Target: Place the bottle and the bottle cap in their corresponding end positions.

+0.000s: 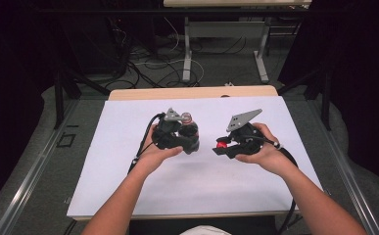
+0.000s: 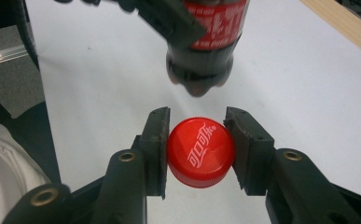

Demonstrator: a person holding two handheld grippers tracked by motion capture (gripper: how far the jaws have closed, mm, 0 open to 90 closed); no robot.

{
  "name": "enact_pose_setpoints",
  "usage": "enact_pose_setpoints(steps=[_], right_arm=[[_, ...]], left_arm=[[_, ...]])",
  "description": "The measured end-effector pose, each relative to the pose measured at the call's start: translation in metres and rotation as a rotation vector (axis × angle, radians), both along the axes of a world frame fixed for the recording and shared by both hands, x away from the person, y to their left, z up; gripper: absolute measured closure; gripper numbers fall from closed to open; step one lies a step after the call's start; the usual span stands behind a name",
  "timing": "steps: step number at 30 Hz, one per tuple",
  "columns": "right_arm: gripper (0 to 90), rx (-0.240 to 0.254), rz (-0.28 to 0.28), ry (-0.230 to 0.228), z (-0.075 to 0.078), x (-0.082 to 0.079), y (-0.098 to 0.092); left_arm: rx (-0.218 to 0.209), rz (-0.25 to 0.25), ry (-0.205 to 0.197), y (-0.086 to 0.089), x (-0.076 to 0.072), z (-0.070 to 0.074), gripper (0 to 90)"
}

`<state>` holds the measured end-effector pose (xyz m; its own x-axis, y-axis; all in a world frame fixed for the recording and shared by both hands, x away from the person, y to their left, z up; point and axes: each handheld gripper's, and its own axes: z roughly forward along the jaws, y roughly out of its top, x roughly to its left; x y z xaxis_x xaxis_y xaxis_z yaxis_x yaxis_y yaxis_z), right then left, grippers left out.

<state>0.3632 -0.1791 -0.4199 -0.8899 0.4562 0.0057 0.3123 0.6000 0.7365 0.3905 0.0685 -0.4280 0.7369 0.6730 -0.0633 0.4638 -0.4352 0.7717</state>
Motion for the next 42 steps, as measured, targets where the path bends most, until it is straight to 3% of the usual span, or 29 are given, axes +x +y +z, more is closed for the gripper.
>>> enact_pose_setpoints(steps=[2, 4, 11, 18, 21, 32, 42], right_arm=[[60.9, -0.003, 0.005, 0.010, -0.003, 0.001, -0.003], [60.9, 0.009, -0.032, 0.012, -0.007, -0.001, -0.005], [60.9, 0.028, -0.074, 0.024, -0.021, -0.005, -0.016], [60.8, 0.044, -0.162, 0.032, -0.039, -0.006, -0.030], [60.9, 0.023, -0.193, 0.010, -0.049, -0.005, -0.032], [60.9, 0.041, -0.276, 0.026, -0.074, -0.003, -0.035], [60.9, 0.045, -0.293, 0.023, -0.082, -0.002, -0.036]], left_arm=[[0.001, 0.003, -0.006, -0.002, 0.004, 0.001, 29.9], [-0.002, 0.006, -0.001, -0.004, 0.008, 0.003, 30.0], [-0.003, 0.027, -0.004, -0.012, 0.021, 0.006, 29.9], [-0.004, 0.051, -0.008, -0.020, 0.034, 0.003, 29.9], [-0.011, 0.059, -0.003, -0.023, 0.039, 0.000, 29.9], [0.017, 0.093, 0.001, -0.034, 0.053, -0.017, 30.0], [0.026, 0.135, 0.007, -0.041, 0.071, -0.036, 30.0]])
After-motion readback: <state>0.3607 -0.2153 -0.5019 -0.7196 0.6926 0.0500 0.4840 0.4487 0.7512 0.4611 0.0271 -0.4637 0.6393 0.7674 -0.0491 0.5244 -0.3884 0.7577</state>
